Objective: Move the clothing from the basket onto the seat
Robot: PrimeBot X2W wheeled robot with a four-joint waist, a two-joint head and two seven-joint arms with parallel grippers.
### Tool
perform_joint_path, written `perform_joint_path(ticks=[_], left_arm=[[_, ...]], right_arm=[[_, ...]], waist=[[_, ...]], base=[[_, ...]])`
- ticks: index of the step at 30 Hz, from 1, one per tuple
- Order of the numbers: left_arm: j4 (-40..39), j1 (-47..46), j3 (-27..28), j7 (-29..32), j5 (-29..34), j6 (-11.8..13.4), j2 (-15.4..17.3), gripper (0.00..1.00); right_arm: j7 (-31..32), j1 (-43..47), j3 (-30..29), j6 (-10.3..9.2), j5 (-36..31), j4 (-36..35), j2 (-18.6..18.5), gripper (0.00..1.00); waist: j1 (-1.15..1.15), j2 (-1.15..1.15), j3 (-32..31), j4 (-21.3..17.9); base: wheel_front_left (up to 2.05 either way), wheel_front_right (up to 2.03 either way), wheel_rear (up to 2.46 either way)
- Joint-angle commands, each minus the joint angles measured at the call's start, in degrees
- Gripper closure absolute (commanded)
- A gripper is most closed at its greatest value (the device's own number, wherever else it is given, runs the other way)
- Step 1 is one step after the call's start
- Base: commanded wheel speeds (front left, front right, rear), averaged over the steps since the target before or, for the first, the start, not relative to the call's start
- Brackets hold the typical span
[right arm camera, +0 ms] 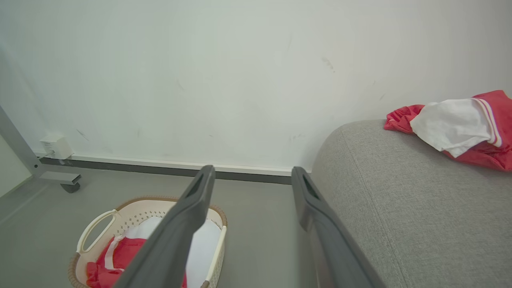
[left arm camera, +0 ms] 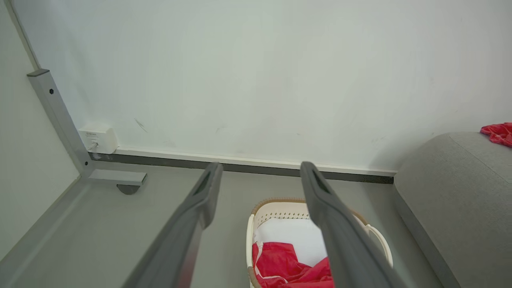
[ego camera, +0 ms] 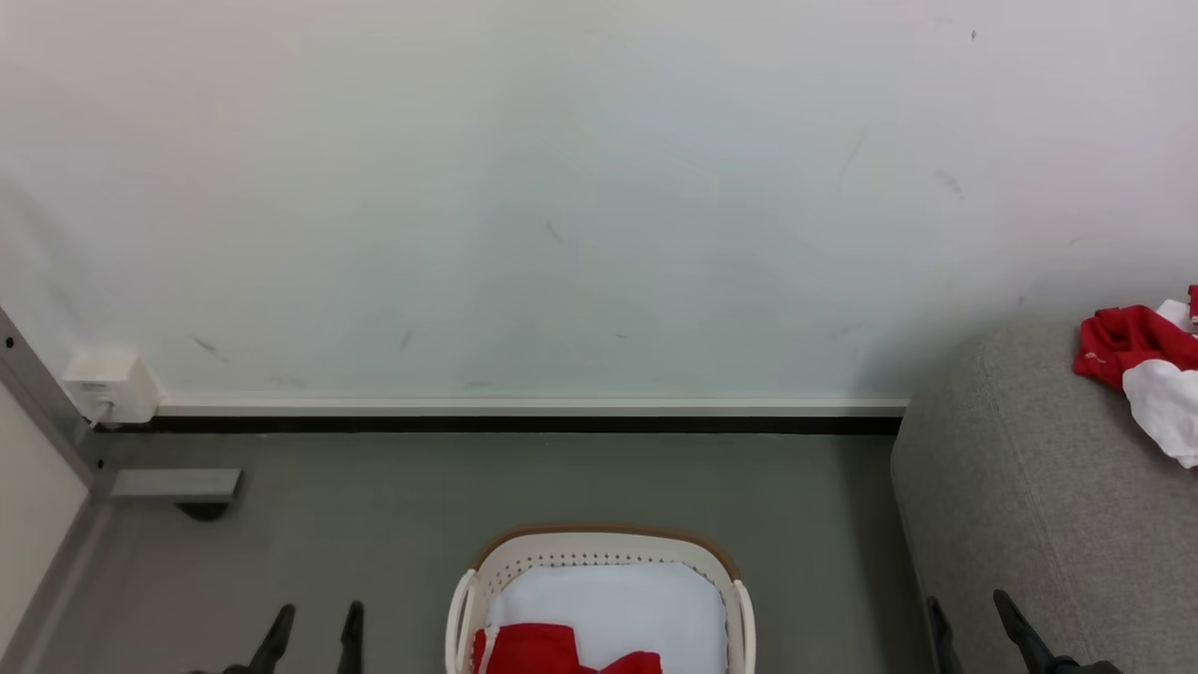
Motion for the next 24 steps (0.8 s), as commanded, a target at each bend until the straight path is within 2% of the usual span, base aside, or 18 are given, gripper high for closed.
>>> perform_joint_path(ticks=[1,8,12,18,24], left_arm=[[0.1,-0.7,0.0,0.0,0.5,-0.2,-0.2,0.00],[0.6,-4.2,-1.8,0.0,1.3,-0.8,0.2,0.00],[1.6,-8.4,-3.5,0.0,0.9,-0.9,1.1,0.00],[6.7,-17.1,-9.7,0.2,0.3,-1.0,4.2,0.00],[13.1,-26.3,-17.2,4.9,-1.4,-0.9,7.5,0.00]], right_arm=[[-0.2,-0.4,0.1,-0.14,0.0,-0.4,-0.1,0.00],[-0.2,-2.2,0.1,-0.14,-0.9,-1.3,-0.1,0.00],[-0.2,-5.0,0.6,-0.14,-1.7,-2.5,-0.1,0.00],[-0.2,-10.3,1.2,-0.14,-1.9,-4.7,-0.1,0.00],[-0.1,-14.9,2.0,-0.15,-1.5,-7.3,-0.1,0.00]], waist=[[0.00,0.00,0.5,-0.4],[0.00,0.00,3.6,-2.2],[0.00,0.00,8.2,-4.5],[0.00,0.00,16.0,-8.4],[0.00,0.00,23.9,-11.5]], base=[[0.00,0.00,0.00],[0.00,0.00,0.00],[0.00,0.00,0.00],[0.00,0.00,0.00],[0.00,0.00,0.00]])
